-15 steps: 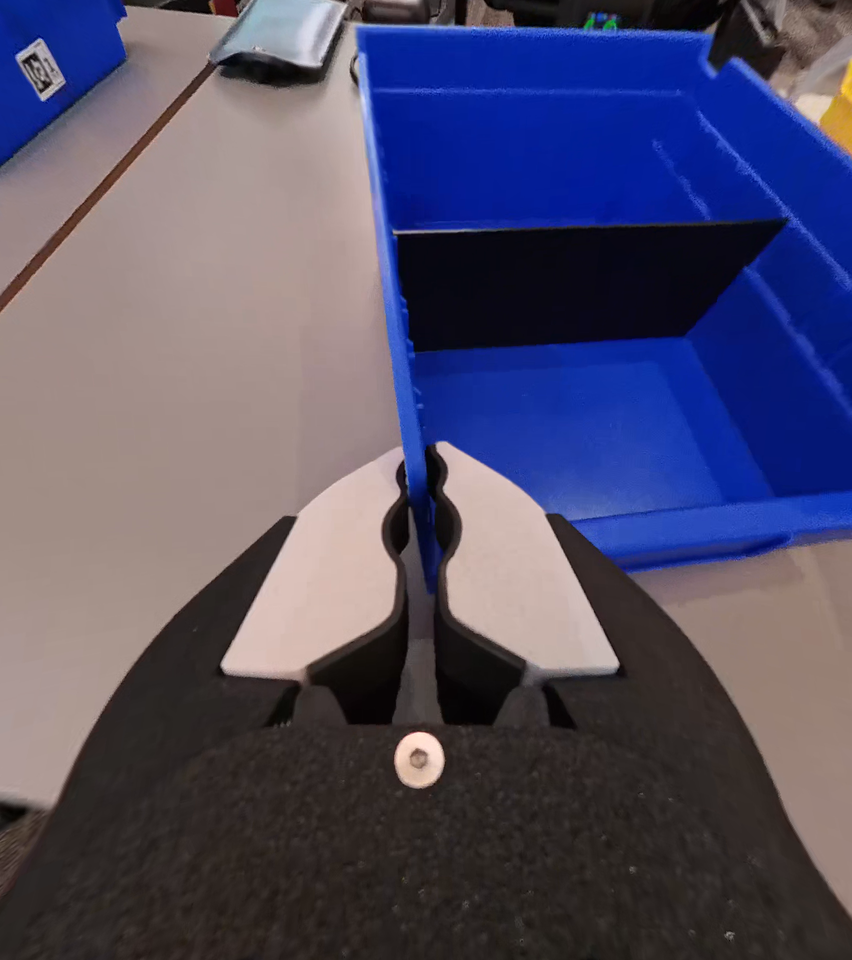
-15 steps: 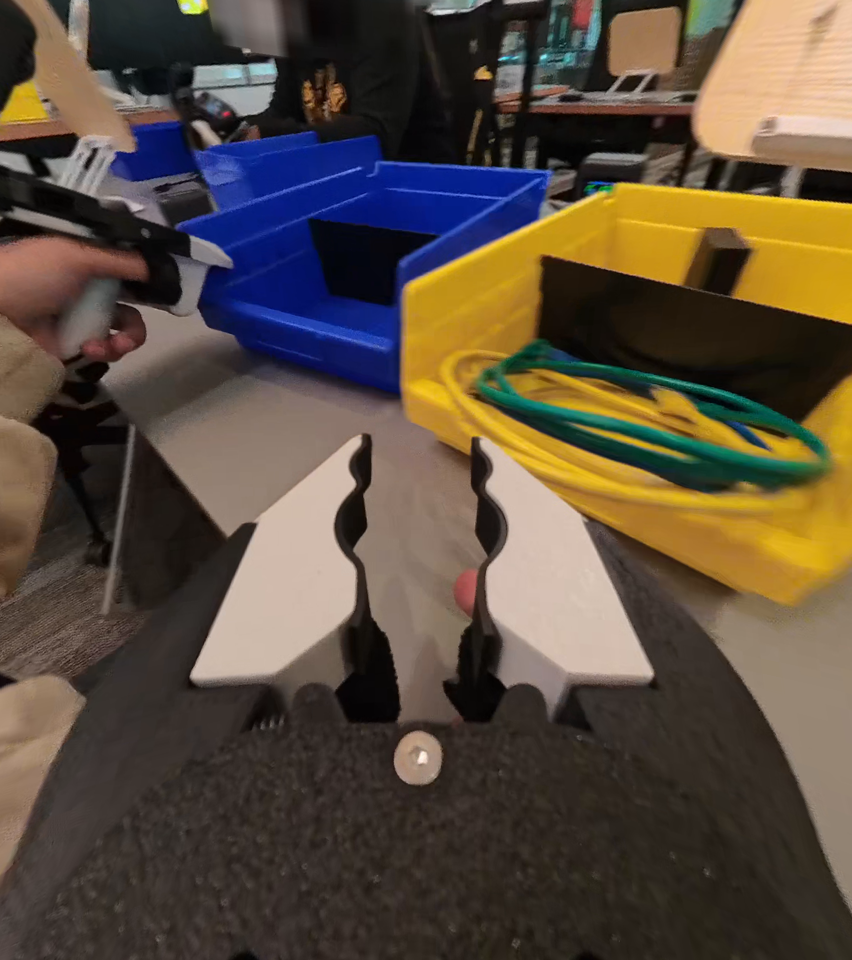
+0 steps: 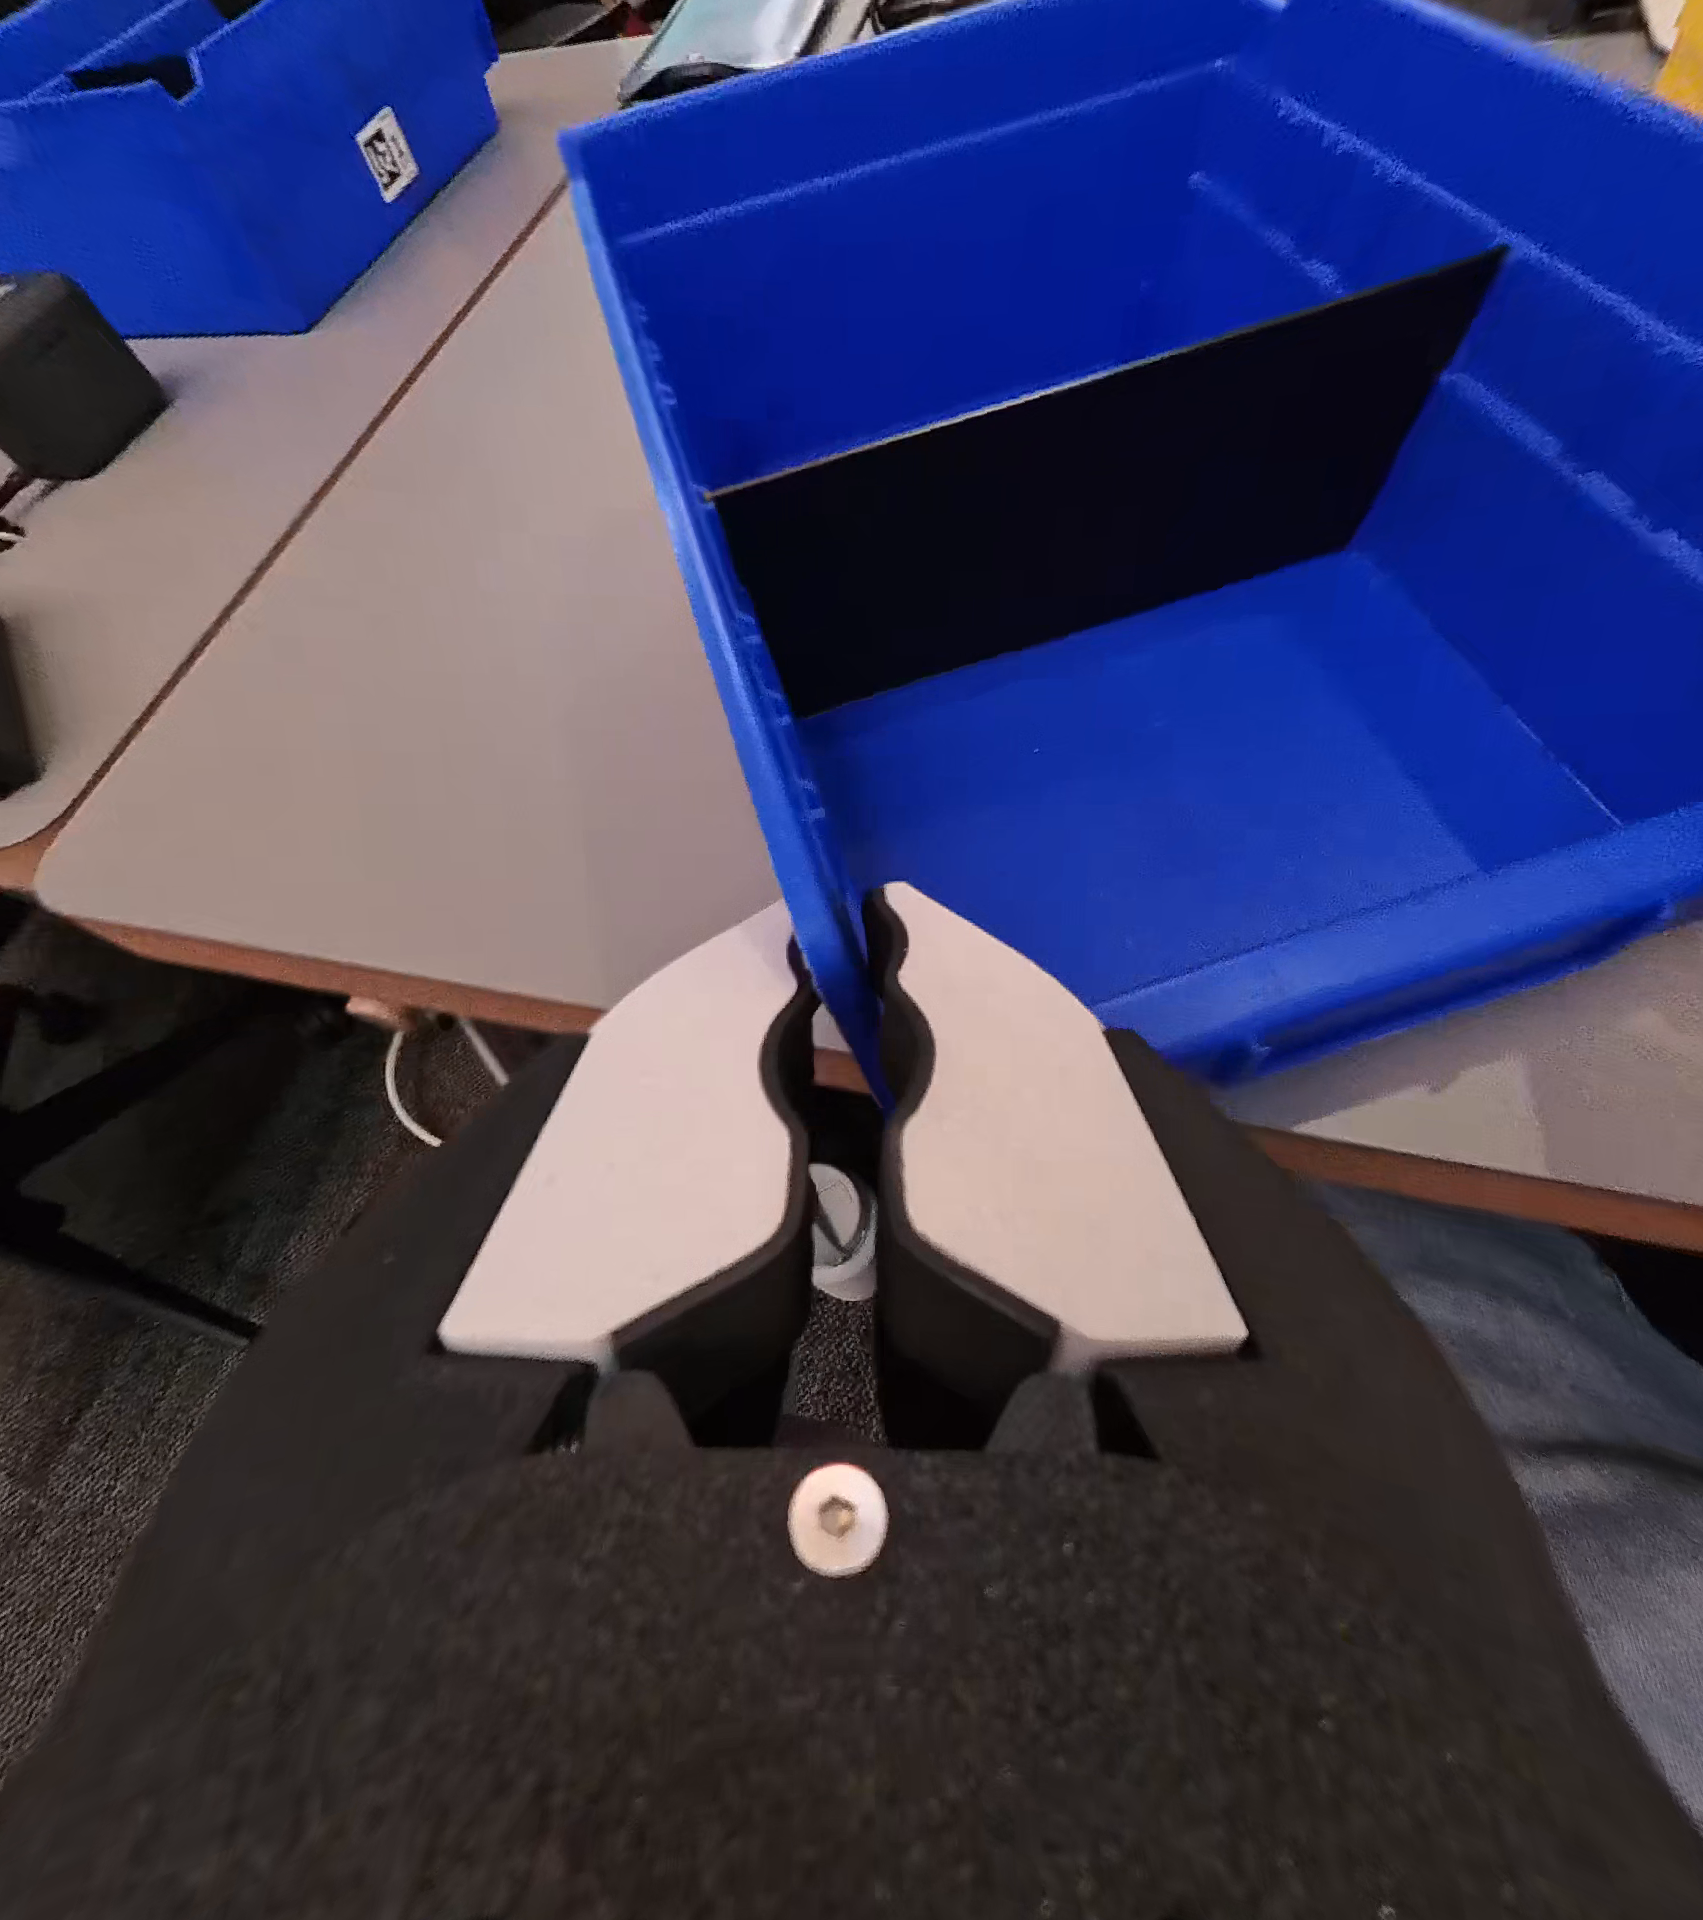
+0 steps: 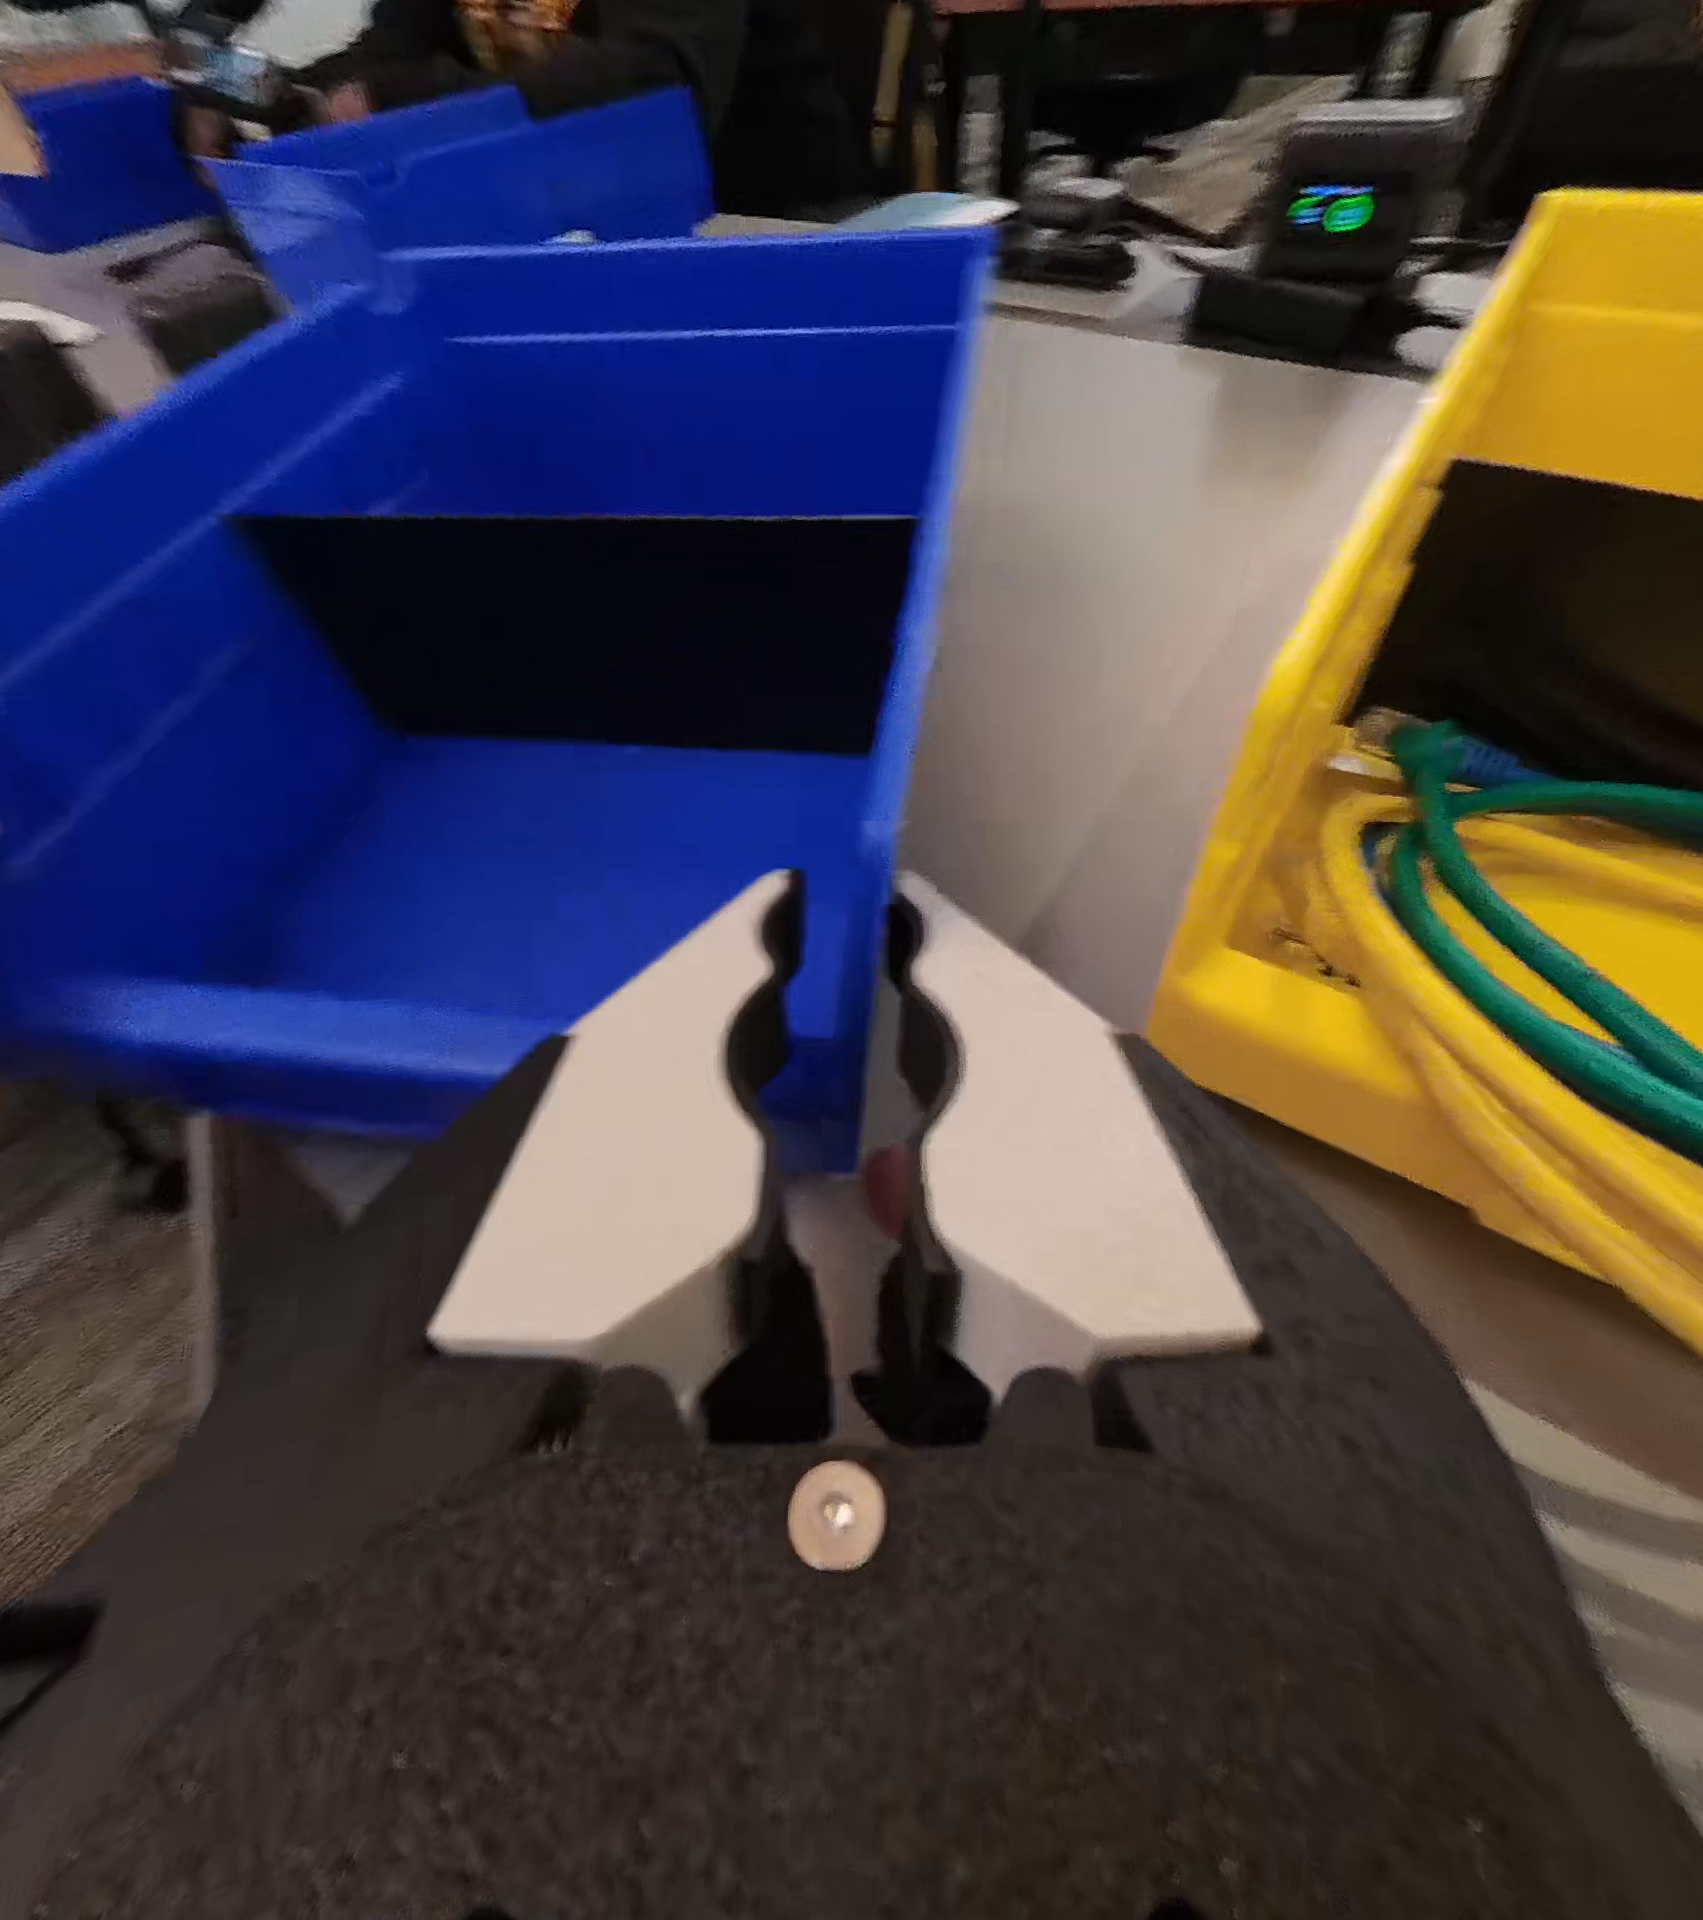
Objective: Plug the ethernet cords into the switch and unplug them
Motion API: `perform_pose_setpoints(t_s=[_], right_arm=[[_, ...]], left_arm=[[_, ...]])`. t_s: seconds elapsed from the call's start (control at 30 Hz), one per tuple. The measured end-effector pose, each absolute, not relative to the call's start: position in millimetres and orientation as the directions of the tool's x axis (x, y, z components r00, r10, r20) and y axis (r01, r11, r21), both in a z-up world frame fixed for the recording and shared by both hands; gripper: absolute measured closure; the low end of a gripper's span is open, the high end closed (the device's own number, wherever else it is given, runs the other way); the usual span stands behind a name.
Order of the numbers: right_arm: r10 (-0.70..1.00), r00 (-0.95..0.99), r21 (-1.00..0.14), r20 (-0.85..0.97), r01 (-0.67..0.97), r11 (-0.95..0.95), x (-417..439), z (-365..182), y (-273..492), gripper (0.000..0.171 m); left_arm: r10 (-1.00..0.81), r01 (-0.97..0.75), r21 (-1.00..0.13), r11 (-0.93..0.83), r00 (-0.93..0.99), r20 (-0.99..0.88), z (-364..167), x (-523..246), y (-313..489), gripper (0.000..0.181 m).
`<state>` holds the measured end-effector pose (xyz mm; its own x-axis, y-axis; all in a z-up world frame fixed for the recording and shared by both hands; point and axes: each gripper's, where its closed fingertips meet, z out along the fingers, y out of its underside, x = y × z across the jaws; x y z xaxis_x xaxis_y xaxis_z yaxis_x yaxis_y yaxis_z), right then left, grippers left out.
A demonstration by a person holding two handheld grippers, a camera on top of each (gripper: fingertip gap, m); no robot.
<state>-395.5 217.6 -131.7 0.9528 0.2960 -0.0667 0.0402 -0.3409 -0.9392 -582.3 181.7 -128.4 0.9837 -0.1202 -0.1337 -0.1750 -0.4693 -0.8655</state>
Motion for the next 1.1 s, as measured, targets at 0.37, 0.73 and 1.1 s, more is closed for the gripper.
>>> perform_pose_setpoints(t_s=[0.37, 0.73, 1.1], right_arm=[[0.286, 0.956, -0.966, 0.064, 0.131, -0.221, -386.5, -104.5, 208.2, 0.169], [0.081, 0.981, -0.979, 0.174, 0.164, 0.12, -271.3, 36.8, 178.0, 0.169], [-0.357, 0.931, -0.995, 0.083, 0.098, 0.024, 76.5, 5.8, 122.2, 0.17]], left_arm=[[0.001, -0.132, -0.923, -0.362, 0.99, -0.142, -91.3, -575.5, 163.6, 0.176], [-0.149, -0.182, -0.983, -0.003, 0.972, -0.179, 26.0, -463.3, 168.5, 0.175], [-0.533, -0.273, -0.959, 0.075, 0.802, -0.27, 11.1, -104.2, 189.6, 0.175]])
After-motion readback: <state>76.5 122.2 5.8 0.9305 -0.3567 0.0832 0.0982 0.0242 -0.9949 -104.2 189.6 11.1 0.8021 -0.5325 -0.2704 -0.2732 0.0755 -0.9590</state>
